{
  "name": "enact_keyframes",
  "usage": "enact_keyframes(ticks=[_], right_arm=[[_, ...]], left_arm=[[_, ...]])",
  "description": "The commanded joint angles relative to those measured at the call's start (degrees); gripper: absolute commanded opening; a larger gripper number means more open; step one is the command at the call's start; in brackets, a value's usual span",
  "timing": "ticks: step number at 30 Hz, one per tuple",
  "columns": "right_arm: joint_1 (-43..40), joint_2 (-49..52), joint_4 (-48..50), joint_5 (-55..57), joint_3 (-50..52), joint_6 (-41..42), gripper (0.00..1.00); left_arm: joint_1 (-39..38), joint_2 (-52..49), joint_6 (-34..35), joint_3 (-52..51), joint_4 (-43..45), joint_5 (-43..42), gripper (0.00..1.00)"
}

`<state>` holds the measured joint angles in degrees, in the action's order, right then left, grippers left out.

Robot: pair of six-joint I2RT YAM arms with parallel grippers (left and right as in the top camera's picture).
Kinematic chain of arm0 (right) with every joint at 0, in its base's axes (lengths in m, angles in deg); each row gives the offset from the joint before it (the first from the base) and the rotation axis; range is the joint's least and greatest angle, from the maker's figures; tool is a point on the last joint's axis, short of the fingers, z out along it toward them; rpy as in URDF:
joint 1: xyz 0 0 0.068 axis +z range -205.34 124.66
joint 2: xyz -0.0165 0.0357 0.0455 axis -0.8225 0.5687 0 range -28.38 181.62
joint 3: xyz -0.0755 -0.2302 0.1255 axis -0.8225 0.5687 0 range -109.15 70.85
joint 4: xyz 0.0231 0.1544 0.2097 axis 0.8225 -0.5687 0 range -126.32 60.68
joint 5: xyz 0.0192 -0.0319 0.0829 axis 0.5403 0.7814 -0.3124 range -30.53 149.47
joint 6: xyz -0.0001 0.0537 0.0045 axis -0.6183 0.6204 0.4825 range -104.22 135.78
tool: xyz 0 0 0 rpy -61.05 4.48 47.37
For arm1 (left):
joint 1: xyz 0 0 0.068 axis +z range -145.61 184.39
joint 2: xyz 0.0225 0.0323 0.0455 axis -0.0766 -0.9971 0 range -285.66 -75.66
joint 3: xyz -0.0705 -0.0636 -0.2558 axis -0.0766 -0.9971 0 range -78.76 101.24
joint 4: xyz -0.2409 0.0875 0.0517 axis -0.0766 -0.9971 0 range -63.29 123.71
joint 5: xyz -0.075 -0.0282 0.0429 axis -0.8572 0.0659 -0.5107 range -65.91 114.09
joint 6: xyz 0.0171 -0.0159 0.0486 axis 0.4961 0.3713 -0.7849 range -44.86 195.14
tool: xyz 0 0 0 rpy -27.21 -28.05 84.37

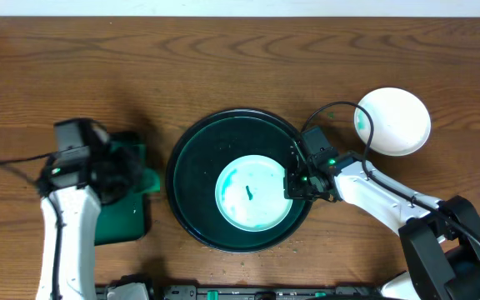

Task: Clean dirty plates on tray and stack at the side
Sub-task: 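Grasp the sponge from the dish and bring it to the plate, then scrub the held white plate with the sponge in the left gripper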

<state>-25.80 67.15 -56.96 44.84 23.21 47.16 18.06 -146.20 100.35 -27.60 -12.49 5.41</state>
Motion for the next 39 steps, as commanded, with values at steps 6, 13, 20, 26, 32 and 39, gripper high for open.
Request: enact_keyframes(ticks=[6, 13, 20, 26, 32, 39], right_arm=[[0.9, 1.1, -0.7, 0.6, -0.3, -0.2, 0.01], [0.9, 1.1, -1.7, 0.6, -0.3, -0.2, 0.01], [0.9, 1.1, -2.3, -0.5, -0.3, -0.2, 0.01], [0.9, 1.1, -2.3, -0.7, -0.3, -0.2, 0.01], [0.9, 1.1, -2.4, -0.9, -0.3, -0.2, 0.01], [0.9, 1.1, -2.4, -0.9, -0.3, -0.2, 0.01]], left_arm=[[-25.0, -8.8, -2.8, -0.2, 5.7, -5.3, 0.07], [-39.8, -19.7, 3.0, -0.2, 13.5, -5.3, 0.07], [-45.0, -27.3, 7.1, -0.1, 18.1, -5.5, 0.07], [-47.6, -29.5, 8.6, -0.1, 23.7, -10.4, 0.07], [-51.7, -29.8, 10.9, -0.1, 29.2, -12.9, 0.07], [-52.6, -29.8, 12.8, -0.2, 28.8, -10.9, 0.07]])
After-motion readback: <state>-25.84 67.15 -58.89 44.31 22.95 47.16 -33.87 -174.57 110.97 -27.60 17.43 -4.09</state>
